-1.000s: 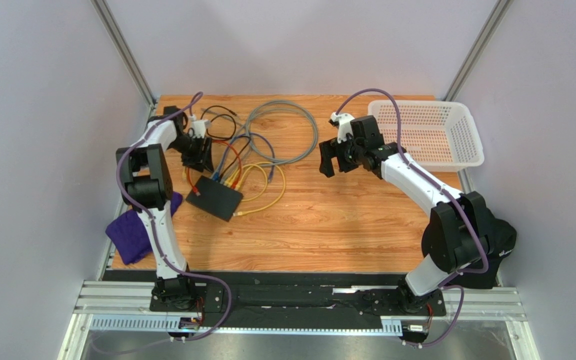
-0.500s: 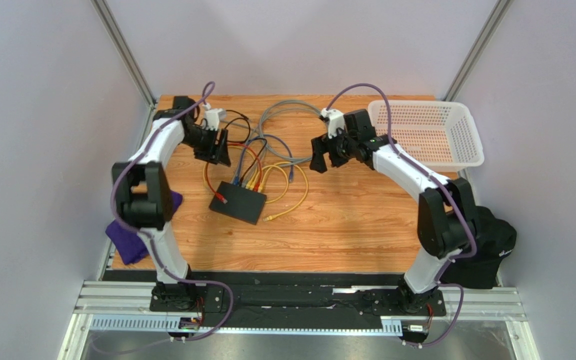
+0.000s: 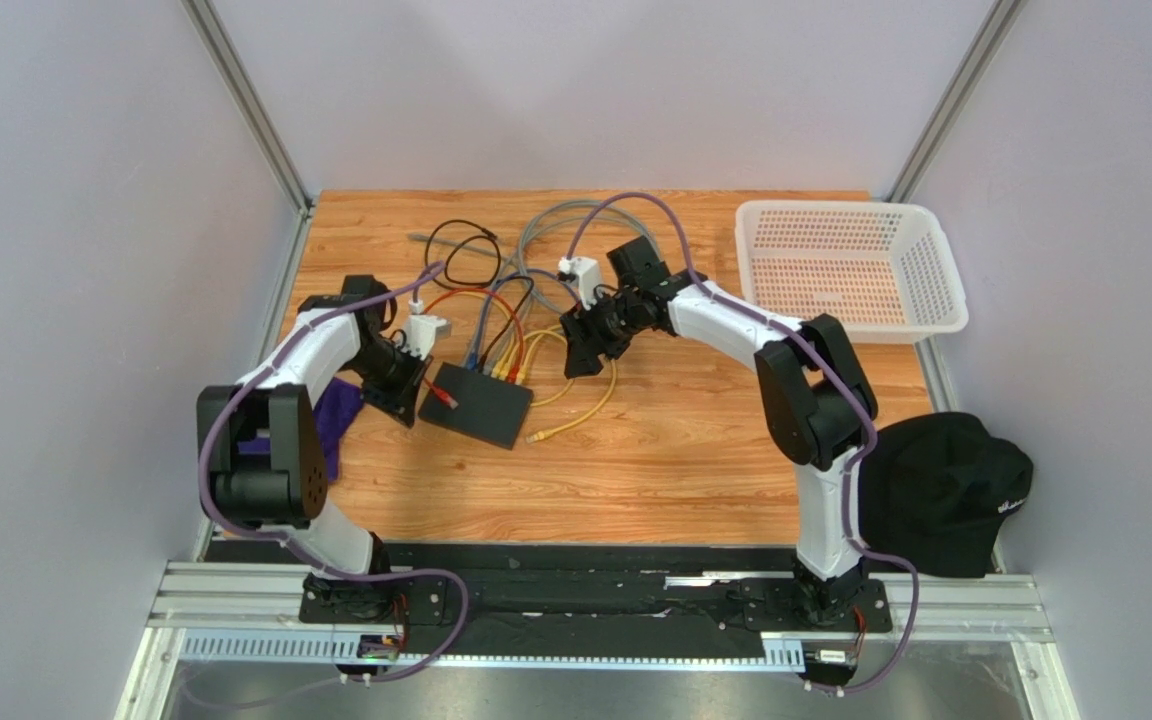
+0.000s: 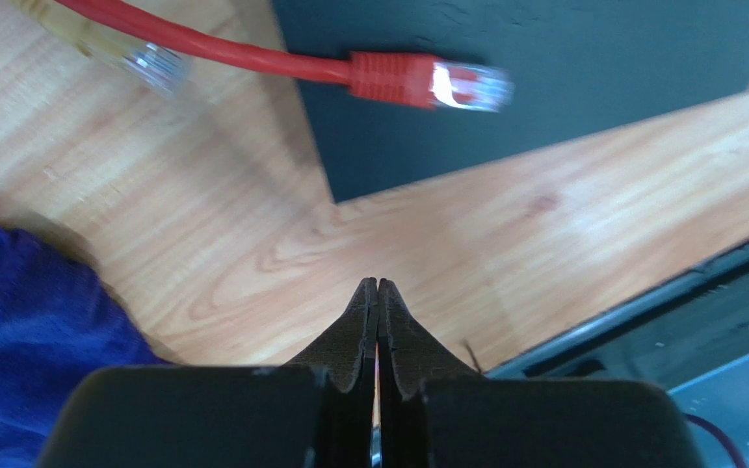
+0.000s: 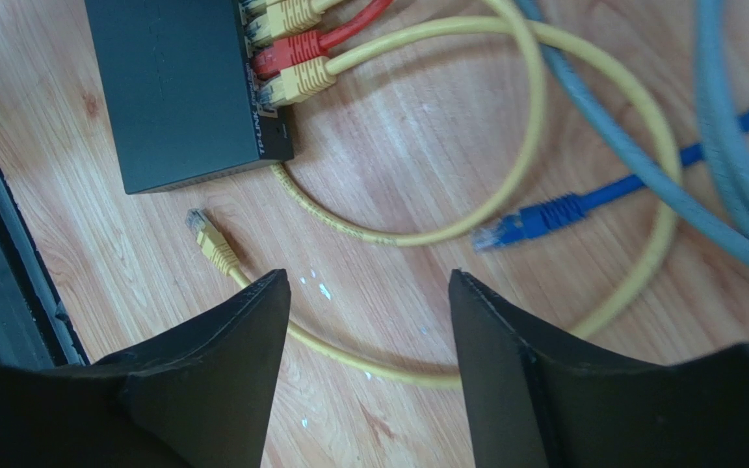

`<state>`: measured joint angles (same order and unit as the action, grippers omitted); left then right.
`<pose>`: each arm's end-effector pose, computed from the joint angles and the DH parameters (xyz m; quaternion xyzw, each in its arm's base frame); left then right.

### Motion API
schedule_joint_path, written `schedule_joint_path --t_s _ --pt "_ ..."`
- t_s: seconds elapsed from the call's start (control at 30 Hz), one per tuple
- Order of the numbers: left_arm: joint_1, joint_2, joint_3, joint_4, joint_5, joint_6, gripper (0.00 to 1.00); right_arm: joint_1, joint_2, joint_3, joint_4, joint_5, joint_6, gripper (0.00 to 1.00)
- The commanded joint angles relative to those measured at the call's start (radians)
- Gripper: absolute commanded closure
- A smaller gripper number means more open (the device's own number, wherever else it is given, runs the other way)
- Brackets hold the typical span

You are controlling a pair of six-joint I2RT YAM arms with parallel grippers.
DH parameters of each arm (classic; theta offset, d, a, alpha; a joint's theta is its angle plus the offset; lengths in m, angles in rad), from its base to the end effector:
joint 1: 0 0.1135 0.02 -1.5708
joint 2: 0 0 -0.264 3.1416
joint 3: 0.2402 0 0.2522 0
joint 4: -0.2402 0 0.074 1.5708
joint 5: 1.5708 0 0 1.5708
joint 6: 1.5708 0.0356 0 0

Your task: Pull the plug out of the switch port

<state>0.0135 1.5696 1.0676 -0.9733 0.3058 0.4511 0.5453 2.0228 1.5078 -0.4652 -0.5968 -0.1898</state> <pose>0.2737 -0.0070 0.2048 0.2214 0.9621 -0.1372 0.0809 0.3621 0.2431 0.1966 -0.4084 0.8226 0.3260 0.2241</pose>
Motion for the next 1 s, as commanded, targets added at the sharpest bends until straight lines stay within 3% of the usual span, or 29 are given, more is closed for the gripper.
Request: schedule_joint_path --t_s 0.0,0.1,0.4,0.6,0.97 --pt "0.006 0.093 0.052 0.093 -0.097 0.021 1.00 0.044 0.048 0.057 0.002 0.032 0.005 0.39" --pt "0.008 0.144 0.066 0.126 -0.099 -0.002 1.00 0.074 0.076 0.072 0.040 0.096 0.029 0.42" --pt "0.003 0.239 0.137 0.142 -0.053 -0.040 1.00 0.104 0.162 0.126 0.083 0.175 0.023 0.41" --pt "-0.004 0.262 0.207 0.068 -0.019 -0.069 1.00 0.119 0.180 0.123 0.099 0.196 0.006 0.40" --pt "-0.004 0.145 0.065 -0.027 0.081 -0.071 1.00 0.153 0.203 0.138 0.117 0.207 -0.019 0.37"
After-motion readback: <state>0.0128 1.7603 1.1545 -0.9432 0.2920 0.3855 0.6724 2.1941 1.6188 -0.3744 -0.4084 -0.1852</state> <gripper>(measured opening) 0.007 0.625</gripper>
